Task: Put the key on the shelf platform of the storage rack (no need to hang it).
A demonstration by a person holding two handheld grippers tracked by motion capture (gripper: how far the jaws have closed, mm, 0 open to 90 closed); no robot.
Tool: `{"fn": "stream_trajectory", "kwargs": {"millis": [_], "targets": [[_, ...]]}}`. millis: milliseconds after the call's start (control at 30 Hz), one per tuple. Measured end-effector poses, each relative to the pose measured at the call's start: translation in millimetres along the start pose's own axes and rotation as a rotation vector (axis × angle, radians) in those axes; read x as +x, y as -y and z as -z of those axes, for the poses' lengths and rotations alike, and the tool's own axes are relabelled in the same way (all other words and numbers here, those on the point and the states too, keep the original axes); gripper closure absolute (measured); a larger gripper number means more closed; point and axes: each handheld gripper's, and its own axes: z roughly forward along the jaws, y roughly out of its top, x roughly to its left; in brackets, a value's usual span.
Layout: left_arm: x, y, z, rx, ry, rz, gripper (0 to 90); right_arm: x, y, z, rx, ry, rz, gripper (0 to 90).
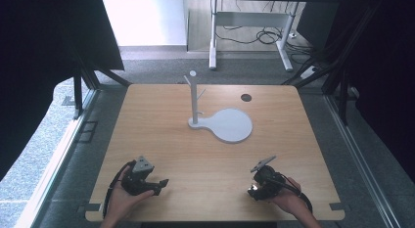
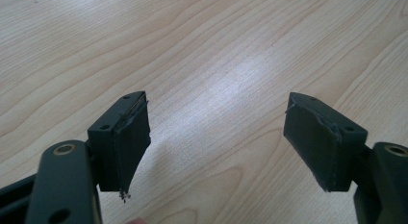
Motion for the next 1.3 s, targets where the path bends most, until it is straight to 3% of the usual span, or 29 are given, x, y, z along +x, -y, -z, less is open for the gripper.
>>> {"fn": "stream_trajectory", "kwargs": {"millis": [800, 1300], "targets": [[0.3, 0.3, -0.8, 0.002, -0.001, -0.004, 24.6, 6.9, -5.1, -2.1, 0.038, 0.018, 0.033, 65.2], [1.3, 0.5, -0.3, 0.001, -0.003, -0.002, 24.6, 4.2, -4.9, 0.0, 0.058, 0.003, 0.044, 67.1]]}}
